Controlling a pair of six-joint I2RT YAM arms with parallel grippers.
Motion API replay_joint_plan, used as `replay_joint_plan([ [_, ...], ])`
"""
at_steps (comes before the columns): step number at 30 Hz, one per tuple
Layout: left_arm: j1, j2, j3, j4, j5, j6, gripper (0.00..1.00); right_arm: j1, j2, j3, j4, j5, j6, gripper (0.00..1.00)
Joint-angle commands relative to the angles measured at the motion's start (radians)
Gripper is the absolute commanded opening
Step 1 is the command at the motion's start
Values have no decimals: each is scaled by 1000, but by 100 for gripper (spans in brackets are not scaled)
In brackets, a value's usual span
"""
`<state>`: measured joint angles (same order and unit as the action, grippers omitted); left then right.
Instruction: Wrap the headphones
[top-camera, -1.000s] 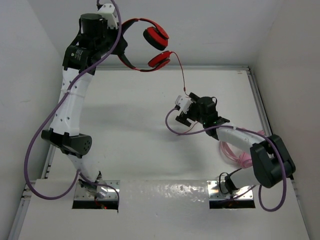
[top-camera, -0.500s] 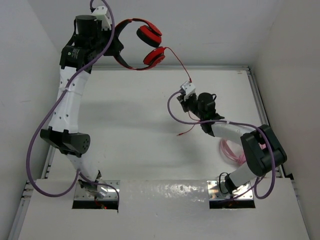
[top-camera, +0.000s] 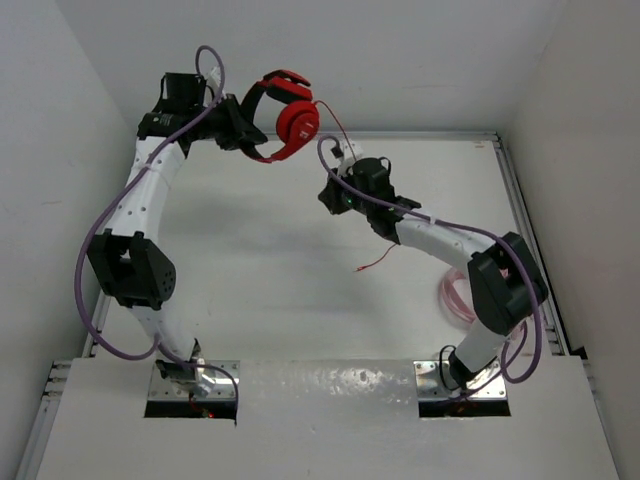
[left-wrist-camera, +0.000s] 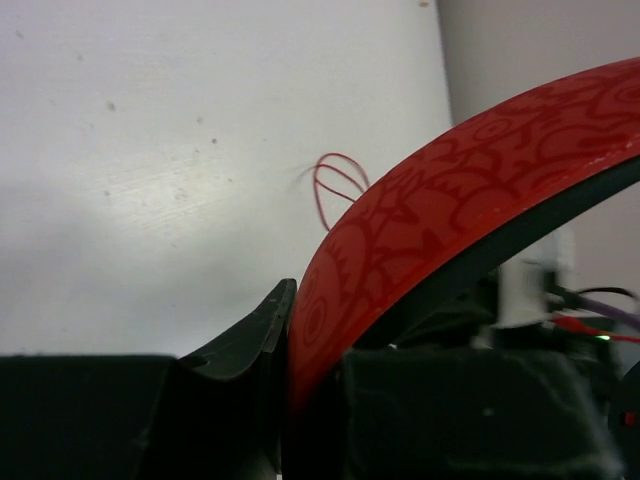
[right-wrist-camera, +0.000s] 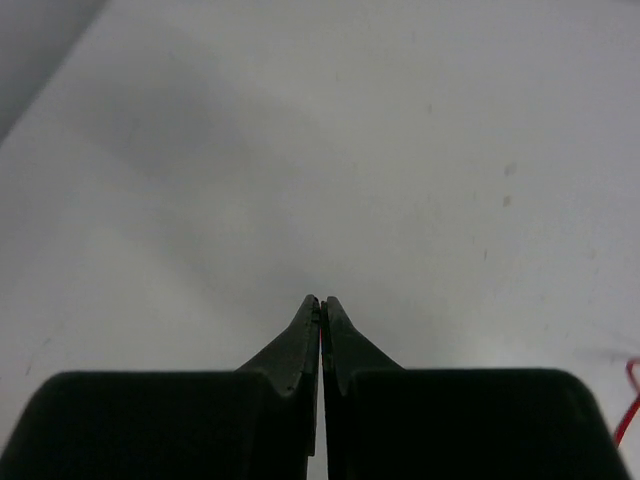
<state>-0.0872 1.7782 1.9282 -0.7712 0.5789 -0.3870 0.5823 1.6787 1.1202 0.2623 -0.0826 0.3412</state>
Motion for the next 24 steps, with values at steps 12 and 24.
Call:
replay_joint_plan([
  [12, 87, -20, -86, 173, 130, -173, 0, 430, 367, 613, -952, 129, -57, 0],
  [24, 124, -23, -16, 190, 87, -104, 0, 488, -127, -3, -558, 194, -244, 99],
])
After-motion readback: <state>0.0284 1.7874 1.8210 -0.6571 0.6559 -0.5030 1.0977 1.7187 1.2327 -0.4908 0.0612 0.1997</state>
